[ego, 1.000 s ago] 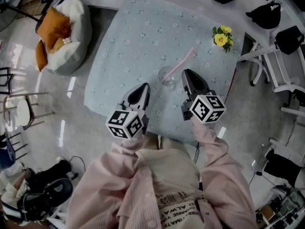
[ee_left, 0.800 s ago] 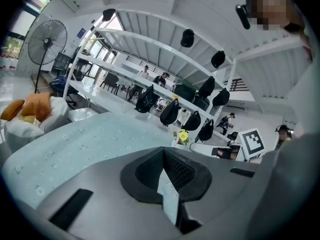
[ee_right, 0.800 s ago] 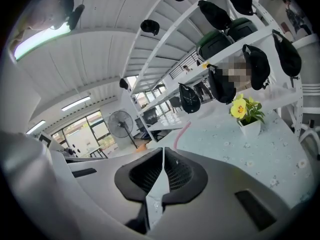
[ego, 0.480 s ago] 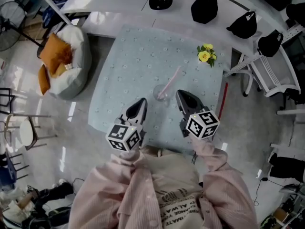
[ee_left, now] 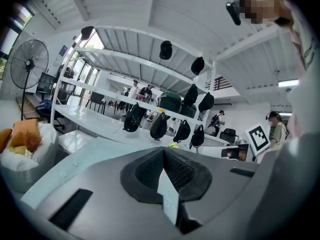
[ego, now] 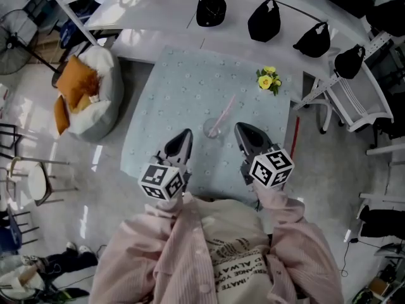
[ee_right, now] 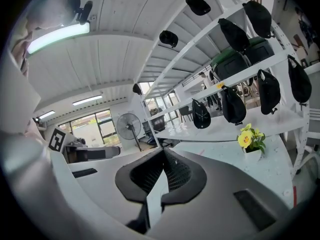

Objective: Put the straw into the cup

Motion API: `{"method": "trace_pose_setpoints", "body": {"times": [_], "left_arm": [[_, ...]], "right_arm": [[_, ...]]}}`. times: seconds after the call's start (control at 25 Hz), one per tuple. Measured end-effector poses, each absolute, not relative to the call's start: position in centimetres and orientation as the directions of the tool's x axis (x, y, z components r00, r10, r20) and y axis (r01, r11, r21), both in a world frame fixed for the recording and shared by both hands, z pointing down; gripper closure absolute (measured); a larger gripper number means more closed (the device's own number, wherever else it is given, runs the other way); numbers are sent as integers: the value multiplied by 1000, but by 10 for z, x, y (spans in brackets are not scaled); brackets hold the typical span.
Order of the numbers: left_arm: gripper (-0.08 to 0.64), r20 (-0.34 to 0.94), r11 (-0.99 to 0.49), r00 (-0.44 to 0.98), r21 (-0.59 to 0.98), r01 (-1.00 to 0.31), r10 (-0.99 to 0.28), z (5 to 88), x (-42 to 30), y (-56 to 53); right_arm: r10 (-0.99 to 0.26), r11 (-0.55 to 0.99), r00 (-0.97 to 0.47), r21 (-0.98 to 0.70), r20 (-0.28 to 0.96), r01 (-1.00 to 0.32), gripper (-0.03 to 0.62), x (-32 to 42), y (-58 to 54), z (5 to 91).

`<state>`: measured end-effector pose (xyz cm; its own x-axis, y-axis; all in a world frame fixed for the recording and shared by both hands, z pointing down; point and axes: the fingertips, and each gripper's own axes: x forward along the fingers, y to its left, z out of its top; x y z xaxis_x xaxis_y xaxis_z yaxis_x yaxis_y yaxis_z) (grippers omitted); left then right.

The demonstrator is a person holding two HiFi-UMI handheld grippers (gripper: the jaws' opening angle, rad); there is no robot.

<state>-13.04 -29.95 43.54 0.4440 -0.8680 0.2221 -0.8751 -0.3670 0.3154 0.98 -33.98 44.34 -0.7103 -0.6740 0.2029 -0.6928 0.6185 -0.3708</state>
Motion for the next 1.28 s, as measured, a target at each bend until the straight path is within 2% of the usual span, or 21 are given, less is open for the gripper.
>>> {"method": "trace_pose_setpoints", "body": {"times": [0.68, 1.28], "left_arm": [[561, 177, -327, 370, 229, -917, -912, 411, -156, -300], [561, 192, -284, 327, 219, -933, -925, 415, -170, -303]], "right_arm": [[-722, 620, -680, -316, 128, -718, 592, 23, -347, 408], [-745, 593, -651, -301, 149, -747, 592, 33, -348, 417]]}}
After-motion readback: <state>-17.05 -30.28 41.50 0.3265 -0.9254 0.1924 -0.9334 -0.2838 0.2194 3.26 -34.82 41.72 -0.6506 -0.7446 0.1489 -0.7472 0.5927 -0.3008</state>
